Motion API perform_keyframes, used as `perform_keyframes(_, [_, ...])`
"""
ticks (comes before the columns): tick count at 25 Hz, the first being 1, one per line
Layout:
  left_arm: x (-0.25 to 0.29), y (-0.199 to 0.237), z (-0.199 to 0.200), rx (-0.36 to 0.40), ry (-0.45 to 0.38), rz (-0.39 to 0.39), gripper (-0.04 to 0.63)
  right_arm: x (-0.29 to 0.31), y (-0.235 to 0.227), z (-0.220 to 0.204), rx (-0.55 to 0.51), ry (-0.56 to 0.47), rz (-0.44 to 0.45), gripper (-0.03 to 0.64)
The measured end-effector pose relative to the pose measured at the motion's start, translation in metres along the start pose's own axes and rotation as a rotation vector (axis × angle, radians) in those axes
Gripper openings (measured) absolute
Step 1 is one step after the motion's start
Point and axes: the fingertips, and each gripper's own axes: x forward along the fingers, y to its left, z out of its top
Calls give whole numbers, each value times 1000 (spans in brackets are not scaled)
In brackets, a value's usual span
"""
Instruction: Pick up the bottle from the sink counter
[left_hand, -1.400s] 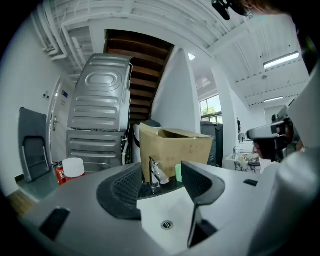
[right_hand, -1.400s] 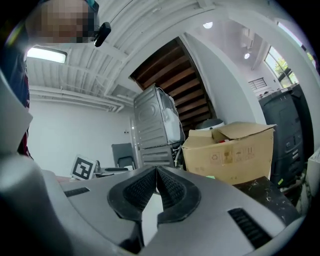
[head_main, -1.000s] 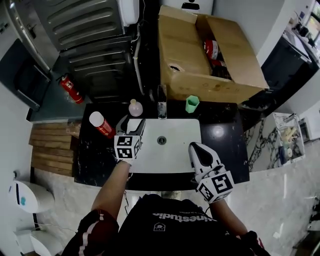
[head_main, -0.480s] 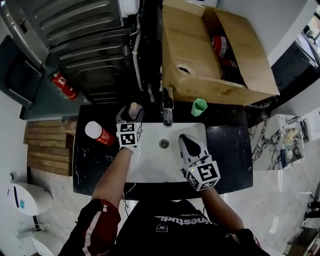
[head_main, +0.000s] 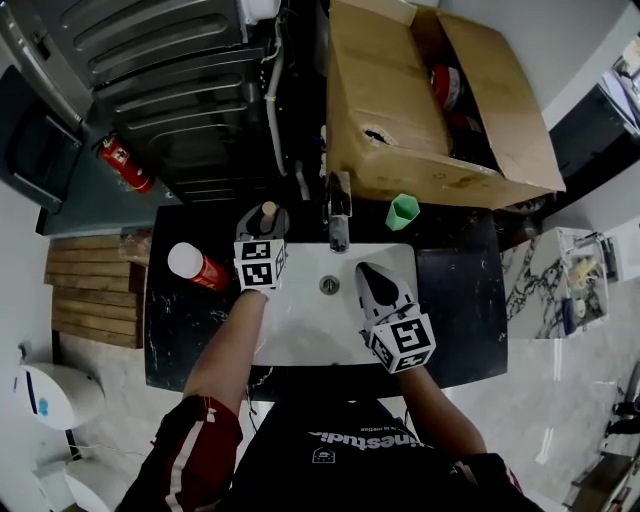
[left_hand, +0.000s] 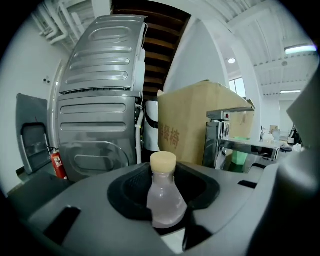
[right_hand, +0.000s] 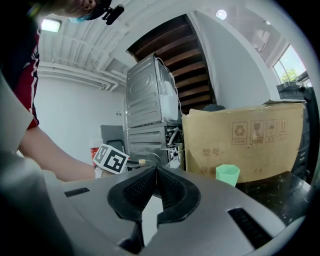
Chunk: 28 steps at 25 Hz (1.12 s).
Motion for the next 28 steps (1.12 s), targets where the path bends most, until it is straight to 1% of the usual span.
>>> perform_keyframes(5, [-9, -5, -1, 11, 5, -13, 147, -13, -3, 0, 0, 1, -9, 38])
perform_keyframes(9, [-36, -18, 8, 8, -33, -28, 147, -25, -6, 2, 2, -2, -21, 38])
perform_keyframes(14, [-92, -50, 38, 49, -103, -94, 147, -46, -8, 13, 14, -10, -25, 38])
perform_keyframes(18, [-145, -79, 71, 95, -148, -157, 147, -73, -6, 38, -7, -7, -30, 38])
perform_keyframes(23, [-208, -113, 93, 67, -157, -205, 147, -110, -7, 72, -23, -46, -37, 38])
perform_keyframes(28, [-252, -139, 107, 80, -163, -243, 147, -138, -6, 95, -44, -91, -35, 38])
